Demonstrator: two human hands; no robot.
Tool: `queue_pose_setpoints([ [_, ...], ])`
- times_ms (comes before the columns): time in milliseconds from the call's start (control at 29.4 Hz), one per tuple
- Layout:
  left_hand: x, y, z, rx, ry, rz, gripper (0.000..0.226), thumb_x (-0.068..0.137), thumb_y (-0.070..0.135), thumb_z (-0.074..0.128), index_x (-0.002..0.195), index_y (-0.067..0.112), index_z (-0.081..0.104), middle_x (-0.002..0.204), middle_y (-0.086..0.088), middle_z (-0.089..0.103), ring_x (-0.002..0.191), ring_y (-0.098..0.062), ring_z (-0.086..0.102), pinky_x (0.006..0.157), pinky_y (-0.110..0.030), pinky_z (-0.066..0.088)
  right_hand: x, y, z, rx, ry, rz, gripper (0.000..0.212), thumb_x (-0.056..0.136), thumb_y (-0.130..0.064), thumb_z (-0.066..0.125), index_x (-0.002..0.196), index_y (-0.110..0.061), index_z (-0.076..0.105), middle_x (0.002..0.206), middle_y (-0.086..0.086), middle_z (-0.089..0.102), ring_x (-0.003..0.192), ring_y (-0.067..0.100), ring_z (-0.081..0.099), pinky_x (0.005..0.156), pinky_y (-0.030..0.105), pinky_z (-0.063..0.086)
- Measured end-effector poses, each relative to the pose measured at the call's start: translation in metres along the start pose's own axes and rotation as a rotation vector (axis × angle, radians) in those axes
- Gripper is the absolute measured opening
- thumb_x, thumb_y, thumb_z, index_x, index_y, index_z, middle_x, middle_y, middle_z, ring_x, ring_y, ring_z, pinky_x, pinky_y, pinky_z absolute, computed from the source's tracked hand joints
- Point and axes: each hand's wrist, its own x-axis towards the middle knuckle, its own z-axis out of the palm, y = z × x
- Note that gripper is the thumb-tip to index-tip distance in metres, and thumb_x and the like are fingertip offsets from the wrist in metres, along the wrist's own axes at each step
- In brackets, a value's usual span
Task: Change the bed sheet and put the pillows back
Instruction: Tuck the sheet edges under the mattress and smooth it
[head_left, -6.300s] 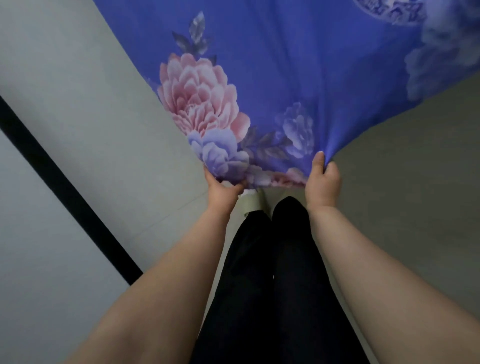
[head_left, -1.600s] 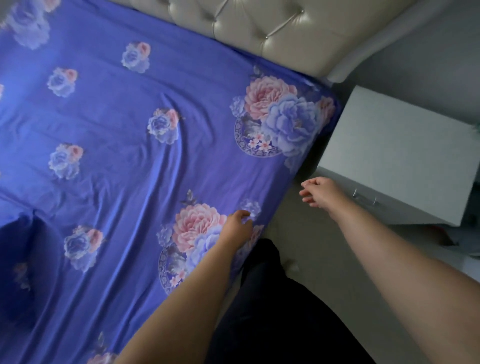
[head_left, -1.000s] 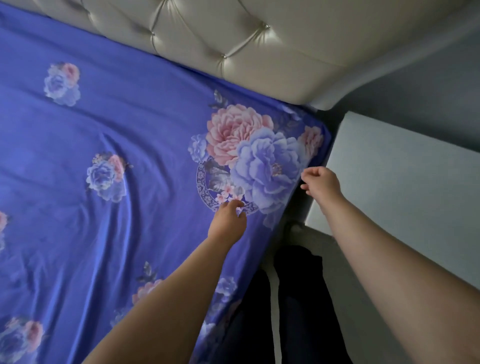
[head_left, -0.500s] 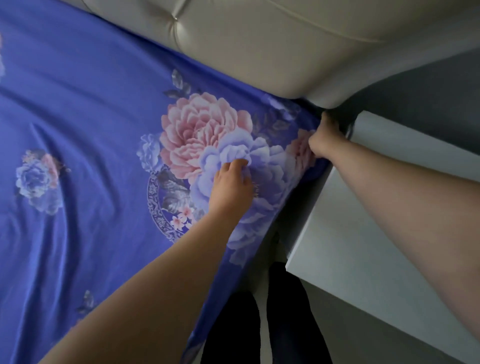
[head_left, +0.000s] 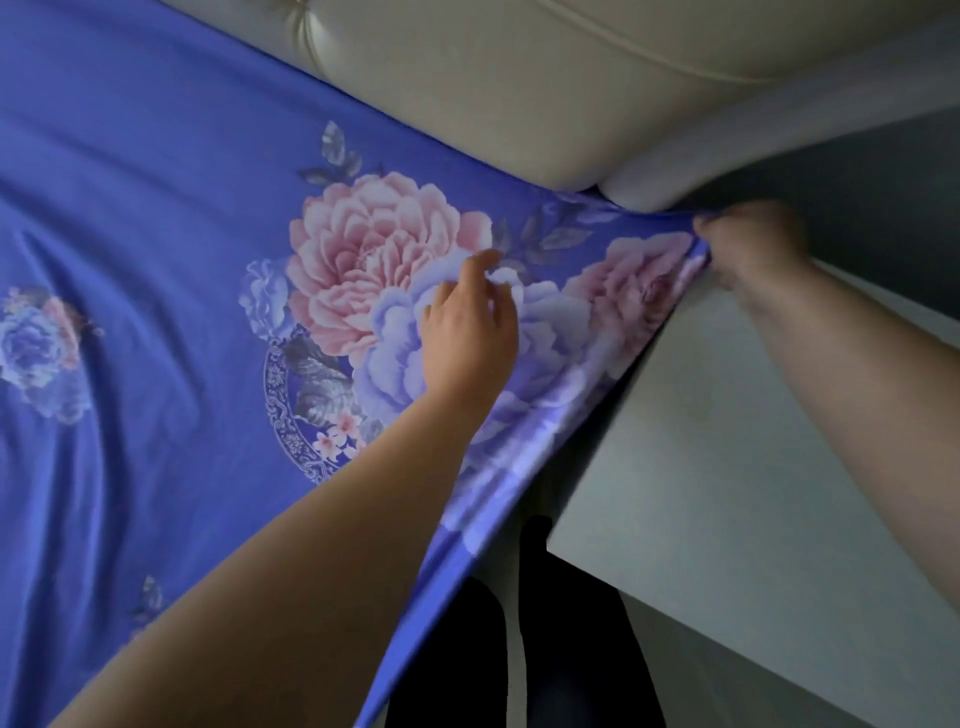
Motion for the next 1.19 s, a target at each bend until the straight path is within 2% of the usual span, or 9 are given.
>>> queue_pose_setpoints([
  [102,0.011,0.001,0.009,0.222,-0.284,0.201,0.055,0.089,0.036,0.054,0.141,0.030,0.037,0.142,0.003,0.046,0.131,-0.025,0.036,0.101,-0.040,0.031,-0.003,-0.004,0.018,0.431,-0.035,0.143,0.025,0.095,-0.014,0.045,0.071,-0.010,0.054,0.072,0.009,0.065,0.054,0.012,0.066,0.069,0.037,0.057],
  [170,0.020,-0.006,0.015,0.385,-0.440,0.264,0.066,0.087,0.043,0.055,0.146,0.036,0.026,0.156,0.010,0.020,0.142,-0.023,0.018,0.111,-0.041,0.023,-0.013,-0.011,0.039,0.419,-0.037,0.082,0.008,0.090,-0.008,0.052,0.084,-0.012,0.055,0.095,0.010,0.059,0.084,0.018,0.061,0.083,0.029,0.051],
  [272,0.028,-0.014,0.024,0.494,-0.489,0.296,0.072,0.085,0.046,0.055,0.147,0.037,0.019,0.159,0.012,0.005,0.145,-0.023,0.008,0.114,-0.040,0.016,-0.022,-0.011,0.066,0.314,-0.129,0.037,0.066,0.085,-0.014,0.065,0.141,-0.008,0.030,0.136,0.008,0.043,0.120,0.018,0.047,0.100,0.022,0.037],
  [374,0.031,-0.018,0.029,0.522,-0.476,0.334,0.073,0.085,0.047,0.055,0.147,0.038,0.017,0.159,0.012,0.002,0.146,-0.023,0.006,0.114,-0.040,0.015,-0.026,-0.013,0.083,0.043,-0.068,0.044,0.070,0.090,-0.035,0.059,0.145,-0.008,0.026,0.149,0.016,0.030,0.133,0.031,0.038,0.105,0.034,0.035],
  [646,0.038,-0.021,0.011,0.290,-0.455,0.308,0.066,0.088,0.026,0.054,0.148,0.025,0.027,0.156,0.004,0.025,0.141,-0.021,0.025,0.112,-0.033,0.024,-0.035,-0.010,0.118,0.477,-0.215,0.157,0.102,0.075,-0.051,0.072,0.148,-0.007,0.016,0.145,0.012,0.042,0.127,0.026,0.047,0.100,0.029,0.041],
  [816,0.046,-0.012,-0.022,0.197,-0.258,0.406,0.045,0.096,0.022,0.044,0.140,0.020,0.042,0.151,0.003,0.036,0.141,-0.019,0.028,0.114,-0.033,0.023,-0.078,-0.019,0.118,0.268,-0.092,-0.088,0.034,0.075,-0.030,0.077,0.086,-0.021,0.046,0.079,-0.001,0.060,0.070,0.009,0.058,0.068,0.025,0.043],
  [952,0.060,0.005,-0.056,0.232,-0.265,0.461,0.055,0.092,0.048,0.038,0.139,0.020,0.045,0.148,0.002,0.042,0.141,-0.017,0.030,0.115,-0.036,0.021,-0.147,-0.046,0.122,0.250,-0.027,-0.454,0.056,0.070,-0.014,0.079,0.119,-0.007,0.051,0.108,0.011,0.061,0.100,0.026,0.060,0.089,0.028,0.049],
  [1020,0.072,0.010,-0.071,0.339,-0.331,0.472,0.062,0.087,0.059,0.036,0.133,0.021,0.051,0.137,-0.003,0.054,0.134,-0.021,0.040,0.111,-0.035,0.028,-0.174,-0.057,0.135,0.156,0.154,-0.556,0.063,0.064,-0.015,0.082,0.119,0.003,0.056,0.104,0.020,0.065,0.091,0.037,0.065,0.079,0.040,0.055],
  [1190,0.093,0.008,-0.093,0.754,-0.542,0.403,0.062,0.074,0.074,0.050,0.115,0.030,0.061,0.119,-0.006,0.059,0.117,-0.030,0.048,0.091,-0.039,0.040,-0.211,-0.074,0.144,-0.024,0.018,-0.608,0.050,0.082,-0.024,0.063,0.128,-0.008,0.055,0.118,0.017,0.063,0.105,0.040,0.059,0.091,0.050,0.044],
])
